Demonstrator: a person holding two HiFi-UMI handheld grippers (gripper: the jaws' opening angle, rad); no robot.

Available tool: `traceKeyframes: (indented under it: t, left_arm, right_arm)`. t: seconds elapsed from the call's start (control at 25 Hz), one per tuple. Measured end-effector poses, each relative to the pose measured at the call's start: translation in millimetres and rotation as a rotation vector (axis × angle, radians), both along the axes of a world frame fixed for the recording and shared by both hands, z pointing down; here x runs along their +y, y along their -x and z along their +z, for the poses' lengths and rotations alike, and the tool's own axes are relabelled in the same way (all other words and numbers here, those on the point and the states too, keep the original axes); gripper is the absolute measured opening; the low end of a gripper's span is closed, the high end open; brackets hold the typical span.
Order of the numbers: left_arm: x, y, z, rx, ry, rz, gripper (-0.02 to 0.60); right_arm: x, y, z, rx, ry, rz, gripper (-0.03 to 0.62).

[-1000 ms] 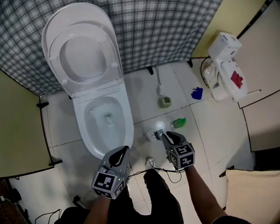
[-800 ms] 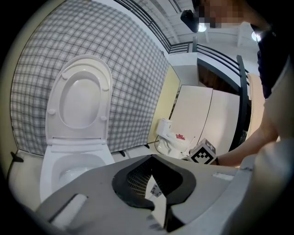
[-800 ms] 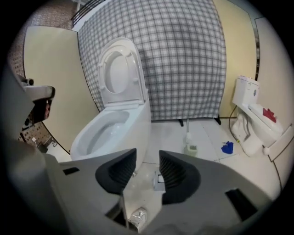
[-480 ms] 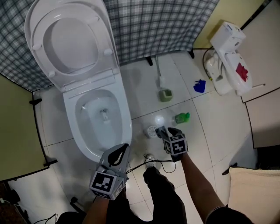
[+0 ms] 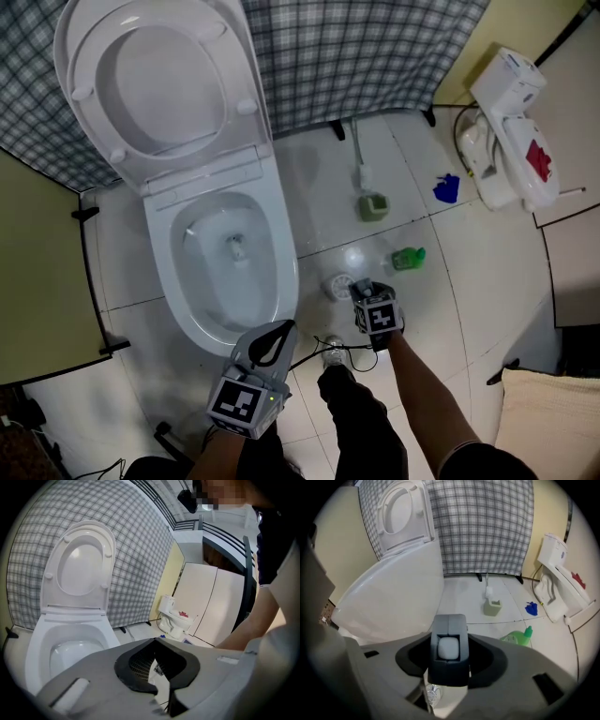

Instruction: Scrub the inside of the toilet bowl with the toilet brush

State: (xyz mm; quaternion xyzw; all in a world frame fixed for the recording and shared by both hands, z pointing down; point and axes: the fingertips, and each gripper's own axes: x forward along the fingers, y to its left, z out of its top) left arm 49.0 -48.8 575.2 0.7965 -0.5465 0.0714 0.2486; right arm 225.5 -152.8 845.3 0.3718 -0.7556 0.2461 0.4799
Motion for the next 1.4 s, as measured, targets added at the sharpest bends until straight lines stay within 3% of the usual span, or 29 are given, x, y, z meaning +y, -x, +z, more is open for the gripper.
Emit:
traceKeyframes:
  t: [0.16,0.32,0.52,0.72,1.08,1.4]
  left_arm:
    - [-1,10,1,0.0,0.003,-0.013,0.007]
    - [-8,24,-10,0.006,-0.004,-0.048,0.007]
    - [-13,36,-43,0.005,-0.015,-0.057,0.006]
    - [-14,58,-89,-0.004,-0.04,-0.08,0.006]
    - [-3,102,-140,-0.026,-0.037,-0.15,0.007]
    - [0,152,-161,-0.055,-0.03,-0.226,0.006]
  right_arm:
    - [1,2,4,0.032,-0.005,-0.032,0.207]
    - [-6,2,-18,-0.013,-0.001,-0.019,0.206]
    - [-12,-2,-85,-0.035,-0.027,-0.014,0.204]
    - [-25,16,-190,-0.1,-0.145,-0.036,0.204]
    - [-43,89,-363,-0.283,-0.359,-0.135,0.204]
    - [-34,189,-417,-0.424,-0.365,-0.264,0.204]
